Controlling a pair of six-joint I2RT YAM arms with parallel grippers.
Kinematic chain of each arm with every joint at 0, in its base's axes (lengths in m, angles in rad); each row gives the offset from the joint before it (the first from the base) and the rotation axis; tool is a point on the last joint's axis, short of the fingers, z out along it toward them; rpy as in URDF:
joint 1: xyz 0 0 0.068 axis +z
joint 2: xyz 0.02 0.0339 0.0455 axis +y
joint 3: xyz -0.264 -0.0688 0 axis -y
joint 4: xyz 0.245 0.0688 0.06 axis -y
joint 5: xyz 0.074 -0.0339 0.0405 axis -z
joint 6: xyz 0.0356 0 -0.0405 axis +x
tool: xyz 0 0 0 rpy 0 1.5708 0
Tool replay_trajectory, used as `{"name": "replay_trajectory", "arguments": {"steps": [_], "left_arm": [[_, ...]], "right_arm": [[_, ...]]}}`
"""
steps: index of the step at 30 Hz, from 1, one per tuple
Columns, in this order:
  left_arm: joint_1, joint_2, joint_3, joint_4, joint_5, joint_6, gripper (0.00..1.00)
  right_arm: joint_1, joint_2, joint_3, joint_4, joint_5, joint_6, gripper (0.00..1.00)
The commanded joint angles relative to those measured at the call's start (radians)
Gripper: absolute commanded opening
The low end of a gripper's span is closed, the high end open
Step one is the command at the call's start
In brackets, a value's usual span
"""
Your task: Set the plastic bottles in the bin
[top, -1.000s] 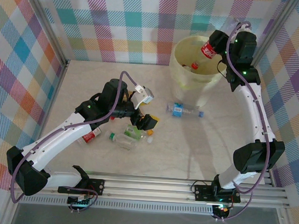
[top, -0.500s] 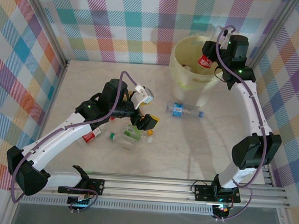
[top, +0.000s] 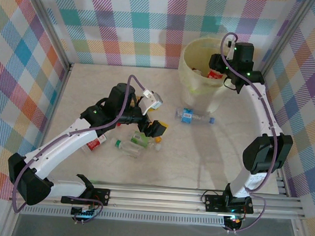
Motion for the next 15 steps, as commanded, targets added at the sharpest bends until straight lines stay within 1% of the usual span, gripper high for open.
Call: {"name": "replay_trajectory", "arguments": {"steps": [1, 4, 7, 15], "left_arm": [[-0.018, 0.001, 0.011, 0.017, 0.002, -0.002, 1.00], [-0.020, -0.005, 0.006, 0.021, -0.001, -0.002, 1.00], [-0.020, 0.001, 0.009, 0.017, 0.002, 0.000, 1.00], [-0.020, -0.014, 0.008, 0.020, -0.006, 0.002, 1.00]], "right_arm": [[0.001, 0.018, 0.044, -0.040, 0.034, -0.014, 0.70], [0.001, 0.017, 0.056, -0.054, 0.054, -0.011, 0.76], [0.001, 0.005, 0.074, -0.062, 0.061, -0.011, 0.79], [0.001, -0.035, 0.157, -0.099, 0.041, -0.023, 0.82]]}}
